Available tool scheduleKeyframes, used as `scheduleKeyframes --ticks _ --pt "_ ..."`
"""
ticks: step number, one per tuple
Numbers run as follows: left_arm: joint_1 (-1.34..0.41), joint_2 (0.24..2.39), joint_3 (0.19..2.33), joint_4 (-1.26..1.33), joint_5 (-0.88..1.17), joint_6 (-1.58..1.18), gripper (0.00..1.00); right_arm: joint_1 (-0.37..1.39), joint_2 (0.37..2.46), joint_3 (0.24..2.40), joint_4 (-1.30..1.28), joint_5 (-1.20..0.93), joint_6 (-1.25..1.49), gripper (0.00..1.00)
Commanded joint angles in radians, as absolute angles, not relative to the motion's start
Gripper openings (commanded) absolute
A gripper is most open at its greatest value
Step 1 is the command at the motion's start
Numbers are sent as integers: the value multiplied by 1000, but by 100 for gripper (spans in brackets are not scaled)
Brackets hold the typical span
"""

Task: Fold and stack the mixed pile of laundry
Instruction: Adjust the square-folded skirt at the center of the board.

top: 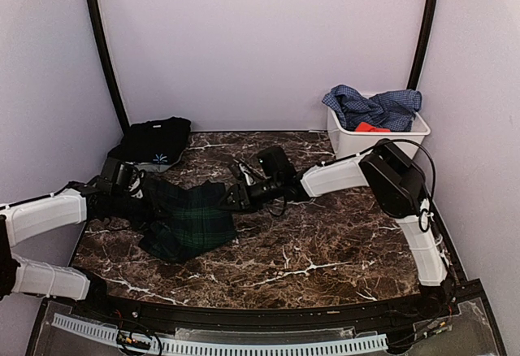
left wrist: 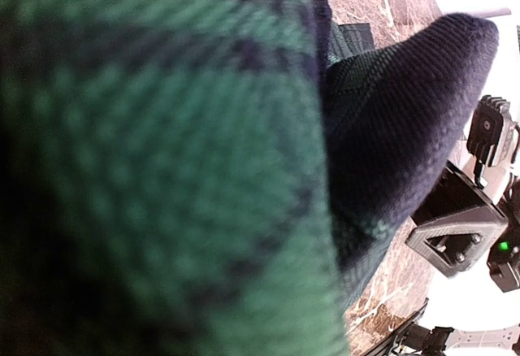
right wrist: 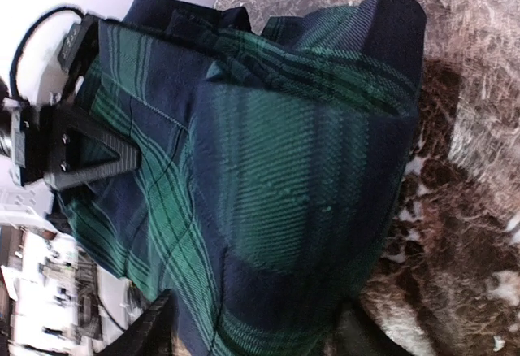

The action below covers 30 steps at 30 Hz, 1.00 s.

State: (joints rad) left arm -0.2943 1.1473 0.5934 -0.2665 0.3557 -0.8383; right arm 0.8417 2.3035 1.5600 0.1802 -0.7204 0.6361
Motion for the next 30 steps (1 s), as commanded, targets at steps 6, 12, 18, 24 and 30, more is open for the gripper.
scheduleKeyframes --ticks 6,12,18,24,30 --pt "-291 1184 511 -67 438 -869 0 831 2292 1579 286 -851 692 2" --pt "-302 1311 642 80 495 -756 0 762 2117 1421 277 -793 646 0" --pt "-349 1438 724 157 557 -762 0 728 1982 1365 106 -742 555 0" --pt "-368 1435 592 170 525 -848 12 744 1952 1257 38 -703 525 0" --pt "-380 1311 398 208 499 -963 36 796 1990 1193 28 -678 505 0"
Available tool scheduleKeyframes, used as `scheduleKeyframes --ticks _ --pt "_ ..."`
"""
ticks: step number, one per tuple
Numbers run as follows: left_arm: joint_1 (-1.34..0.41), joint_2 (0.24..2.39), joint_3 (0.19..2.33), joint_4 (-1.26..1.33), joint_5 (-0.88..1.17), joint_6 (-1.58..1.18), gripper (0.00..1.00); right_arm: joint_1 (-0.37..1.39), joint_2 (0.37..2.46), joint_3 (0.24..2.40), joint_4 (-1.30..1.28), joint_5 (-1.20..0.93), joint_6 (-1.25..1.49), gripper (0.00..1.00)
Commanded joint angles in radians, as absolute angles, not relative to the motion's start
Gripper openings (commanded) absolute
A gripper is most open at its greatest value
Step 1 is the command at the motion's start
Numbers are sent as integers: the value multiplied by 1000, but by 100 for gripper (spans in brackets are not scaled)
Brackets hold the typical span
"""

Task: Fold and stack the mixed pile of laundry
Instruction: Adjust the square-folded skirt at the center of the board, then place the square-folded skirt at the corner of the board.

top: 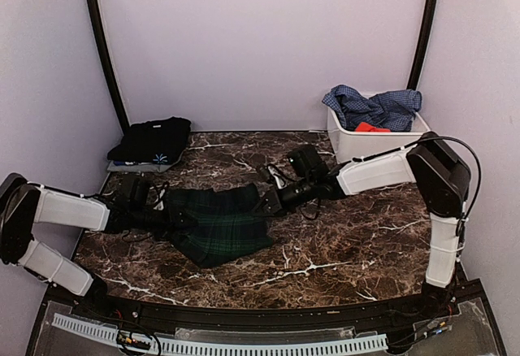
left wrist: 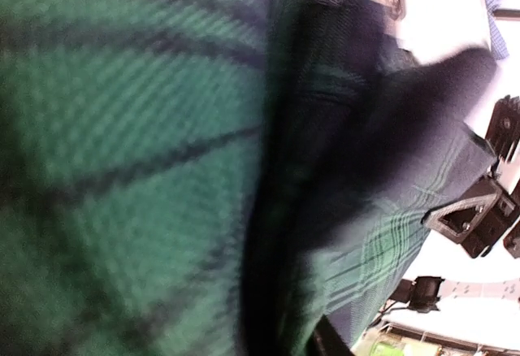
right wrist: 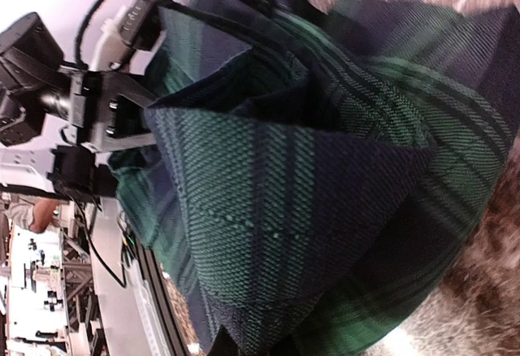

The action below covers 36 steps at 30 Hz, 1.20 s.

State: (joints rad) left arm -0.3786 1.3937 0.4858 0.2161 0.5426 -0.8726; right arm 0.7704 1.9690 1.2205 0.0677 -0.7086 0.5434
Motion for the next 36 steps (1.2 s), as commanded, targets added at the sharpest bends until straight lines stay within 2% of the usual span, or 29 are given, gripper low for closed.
scheduleKeyframes --ticks 1,2,4,5,6,7,8,10,14,18,23,26,32,33,35,36 --pt "-393 1299 391 171 492 -978 40 805 1997 1194 15 -666 496 0" --pt "-400 1274 384 143 470 -984 42 815 2003 1192 5 -653 487 0" --pt "-411 1227 372 58 444 -1015 55 835 2009 1187 -30 -626 476 0" --pt "-416 1209 366 9 438 -1035 58 842 2011 1184 -38 -613 473 0" --pt "-418 1169 352 -13 427 -1047 68 849 2011 1177 -43 -602 471 0" --pt "-421 1149 342 -51 423 -1077 73 856 2009 1169 -45 -590 474 0" --pt "-423 1103 322 -82 421 -1090 85 861 2008 1160 -42 -581 475 0" --pt "-427 1033 308 -154 410 -1117 92 865 2003 1140 -35 -571 485 0" --pt "-435 890 310 -314 364 -1134 98 867 1990 1114 -19 -567 494 0" --pt "-436 856 249 -282 374 -1162 99 868 1983 1120 -25 -574 487 0" --pt "-466 1011 235 -165 430 -1171 99 871 1983 1143 -43 -578 486 0" --pt "-514 1023 261 -212 396 -1168 99 874 1979 1150 -58 -579 481 0" --pt "-532 1109 247 -35 399 -1195 99 876 1977 1150 -57 -574 482 0" --pt "-533 1129 244 16 403 -1197 97 875 1979 1152 -56 -577 483 0" --pt "-534 1190 240 101 410 -1198 87 876 1985 1156 -57 -583 482 0" --pt "-534 1235 245 124 412 -1194 78 876 1986 1156 -59 -584 482 0"
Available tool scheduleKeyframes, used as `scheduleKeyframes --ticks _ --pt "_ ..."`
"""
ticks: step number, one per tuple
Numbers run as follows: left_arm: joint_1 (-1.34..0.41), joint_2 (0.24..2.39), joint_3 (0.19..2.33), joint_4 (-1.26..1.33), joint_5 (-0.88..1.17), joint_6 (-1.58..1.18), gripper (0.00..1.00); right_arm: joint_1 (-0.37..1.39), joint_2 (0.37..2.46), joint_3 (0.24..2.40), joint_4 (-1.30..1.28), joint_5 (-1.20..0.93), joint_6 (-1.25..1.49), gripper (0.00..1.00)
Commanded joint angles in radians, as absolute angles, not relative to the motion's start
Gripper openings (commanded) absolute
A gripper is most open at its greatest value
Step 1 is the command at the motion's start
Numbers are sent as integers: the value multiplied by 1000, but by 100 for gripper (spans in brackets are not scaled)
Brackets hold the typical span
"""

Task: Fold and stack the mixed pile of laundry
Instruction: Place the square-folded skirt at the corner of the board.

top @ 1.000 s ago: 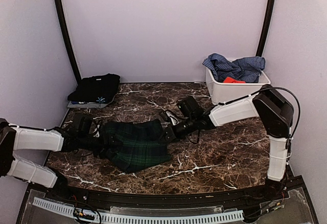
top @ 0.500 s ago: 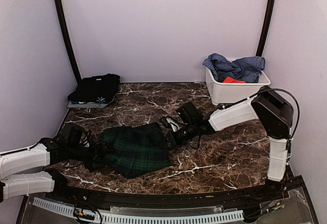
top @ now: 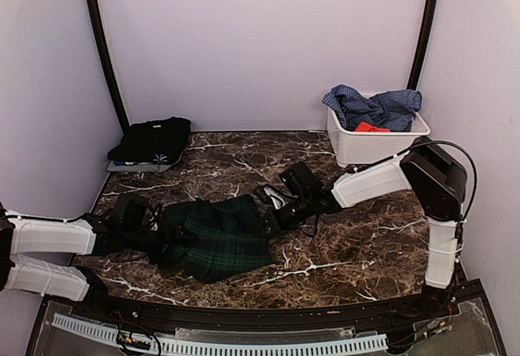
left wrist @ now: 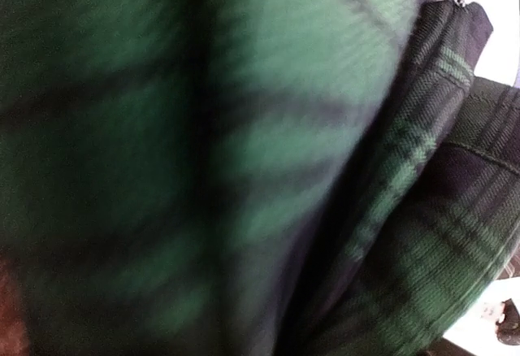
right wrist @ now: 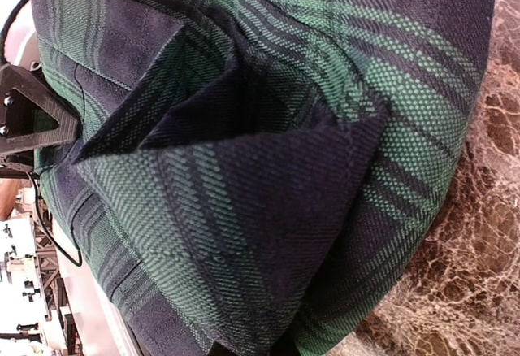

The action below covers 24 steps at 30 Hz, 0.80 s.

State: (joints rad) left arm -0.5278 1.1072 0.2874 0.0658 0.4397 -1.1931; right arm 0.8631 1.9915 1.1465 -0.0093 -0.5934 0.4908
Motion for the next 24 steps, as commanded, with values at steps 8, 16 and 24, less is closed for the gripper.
scheduleKeyframes --ticks 8,16,24 --pt "-534 1497 449 193 380 -1061 6 866 1961 1152 -81 -550 476 0" --pt "-507 1605 911 -252 155 -695 0 724 1766 1037 -100 -493 466 51" --pt "-373 1839 1397 -460 143 -404 0 672 1650 963 -152 -452 418 60"
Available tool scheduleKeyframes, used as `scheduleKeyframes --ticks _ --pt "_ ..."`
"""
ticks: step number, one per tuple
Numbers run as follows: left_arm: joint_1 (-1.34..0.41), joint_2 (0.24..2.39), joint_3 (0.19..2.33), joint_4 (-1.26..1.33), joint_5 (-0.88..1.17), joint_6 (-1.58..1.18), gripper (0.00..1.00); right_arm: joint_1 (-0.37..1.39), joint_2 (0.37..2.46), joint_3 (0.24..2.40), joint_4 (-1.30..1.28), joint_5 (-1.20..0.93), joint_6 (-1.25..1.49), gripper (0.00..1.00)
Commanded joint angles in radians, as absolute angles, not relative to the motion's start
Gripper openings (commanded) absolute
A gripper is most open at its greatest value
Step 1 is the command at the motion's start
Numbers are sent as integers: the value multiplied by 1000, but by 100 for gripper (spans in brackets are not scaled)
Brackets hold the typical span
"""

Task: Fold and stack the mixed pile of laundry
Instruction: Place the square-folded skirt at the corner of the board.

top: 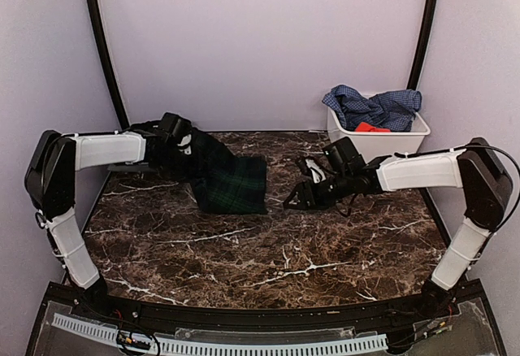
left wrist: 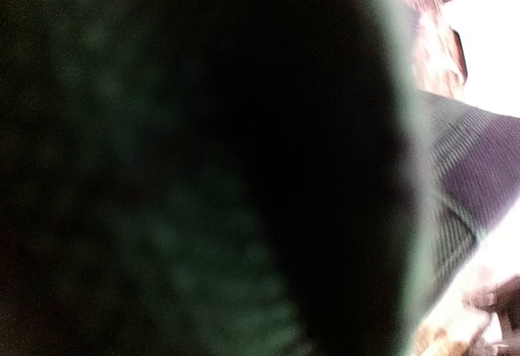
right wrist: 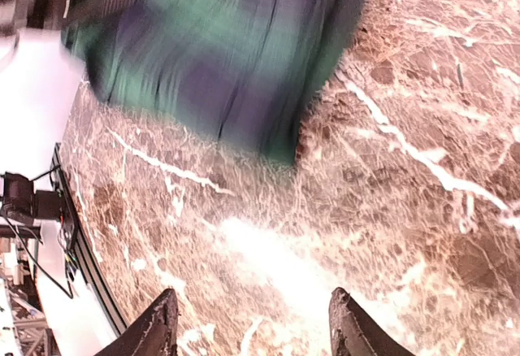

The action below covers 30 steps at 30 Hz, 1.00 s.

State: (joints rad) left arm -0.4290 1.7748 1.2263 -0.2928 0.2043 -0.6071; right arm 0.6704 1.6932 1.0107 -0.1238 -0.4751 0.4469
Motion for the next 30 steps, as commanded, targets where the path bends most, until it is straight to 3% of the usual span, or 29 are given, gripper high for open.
scheduleKeyframes --ticks 1,14,22,30 --pt "-363 1876 1477 -479 136 -363 0 671 1641 953 -150 -451 419 61" --pt "-226 2128 2191 -751 278 -98 0 664 1642 922 -135 -455 416 61" --pt "-139 2154 2367 -818 408 -80 0 663 1652 937 -150 -460 406 60" --pt "64 2195 2379 -796 578 -76 0 663 1680 962 -156 -476 402 59"
